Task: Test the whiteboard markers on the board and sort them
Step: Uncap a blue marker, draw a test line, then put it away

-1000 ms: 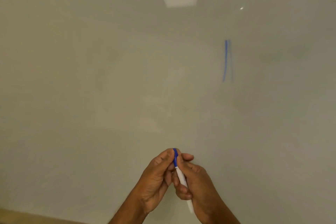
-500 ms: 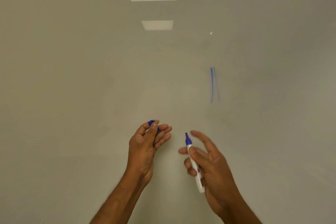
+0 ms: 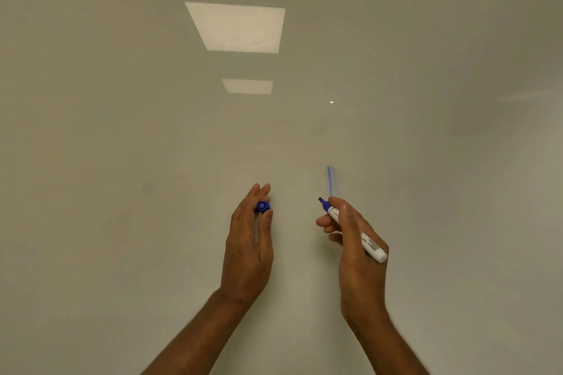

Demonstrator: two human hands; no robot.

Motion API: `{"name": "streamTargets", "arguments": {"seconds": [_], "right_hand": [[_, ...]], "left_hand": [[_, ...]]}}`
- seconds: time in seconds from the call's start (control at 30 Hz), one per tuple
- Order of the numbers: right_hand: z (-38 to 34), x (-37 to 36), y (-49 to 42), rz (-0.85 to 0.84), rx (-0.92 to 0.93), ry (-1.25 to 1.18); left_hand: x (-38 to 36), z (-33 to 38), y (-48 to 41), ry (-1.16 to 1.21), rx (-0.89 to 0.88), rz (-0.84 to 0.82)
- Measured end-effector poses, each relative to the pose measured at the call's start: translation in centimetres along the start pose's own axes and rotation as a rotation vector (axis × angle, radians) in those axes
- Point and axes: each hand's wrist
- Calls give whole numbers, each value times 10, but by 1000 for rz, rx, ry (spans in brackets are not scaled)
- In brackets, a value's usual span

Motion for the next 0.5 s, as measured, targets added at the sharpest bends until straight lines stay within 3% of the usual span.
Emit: {"name": "streamTargets", "arguments": {"seconds": [0.13,0.5], "right_hand": [[8,-2,-22,74,180,76],[46,6,-64,18,502,385]], "left_hand": [[-23,-13,-16,-118,-82,9],[-41,-38,-21,-275,-167,32]]}}
Point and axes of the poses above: each hand's wrist, its own y-axis away from the middle knuckle, its own x-axis out of the back of the hand, z = x × y, and after that the axes turned 4 degrees about -y, right-handed
